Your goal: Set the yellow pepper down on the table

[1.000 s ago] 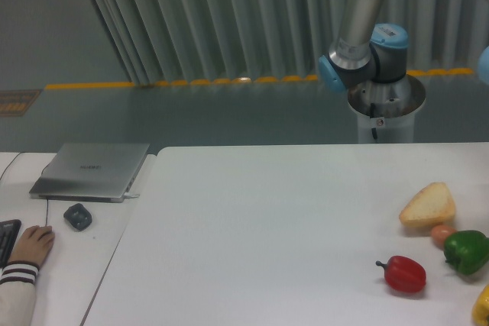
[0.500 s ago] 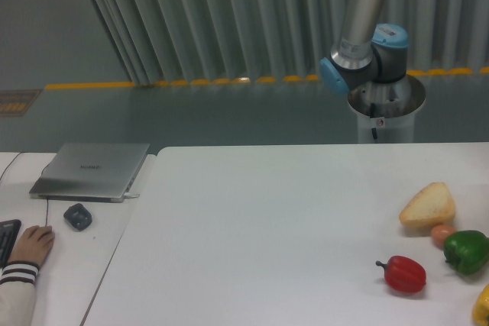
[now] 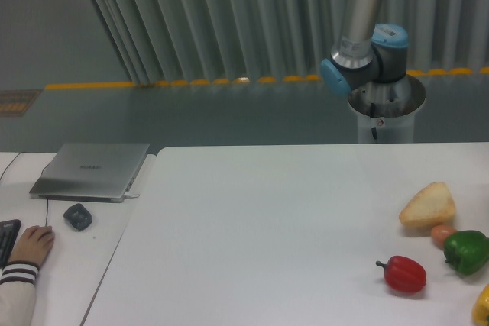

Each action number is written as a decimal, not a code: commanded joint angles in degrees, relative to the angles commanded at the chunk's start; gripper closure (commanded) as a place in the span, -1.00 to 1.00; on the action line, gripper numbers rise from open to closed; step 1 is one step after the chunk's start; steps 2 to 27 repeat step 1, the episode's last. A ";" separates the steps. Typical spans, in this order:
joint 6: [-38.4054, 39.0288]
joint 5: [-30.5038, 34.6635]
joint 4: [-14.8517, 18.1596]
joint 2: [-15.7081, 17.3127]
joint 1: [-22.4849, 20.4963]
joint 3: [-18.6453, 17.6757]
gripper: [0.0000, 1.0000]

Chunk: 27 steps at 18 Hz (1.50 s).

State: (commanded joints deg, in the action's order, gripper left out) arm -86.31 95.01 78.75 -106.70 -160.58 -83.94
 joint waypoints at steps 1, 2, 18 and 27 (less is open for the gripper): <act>0.00 0.00 0.09 0.00 0.00 0.00 -1.00; 0.00 0.00 0.09 0.00 0.00 0.00 -1.00; 0.00 0.00 0.09 0.00 0.00 0.00 -1.00; 0.00 0.00 0.09 0.00 0.00 0.00 -1.00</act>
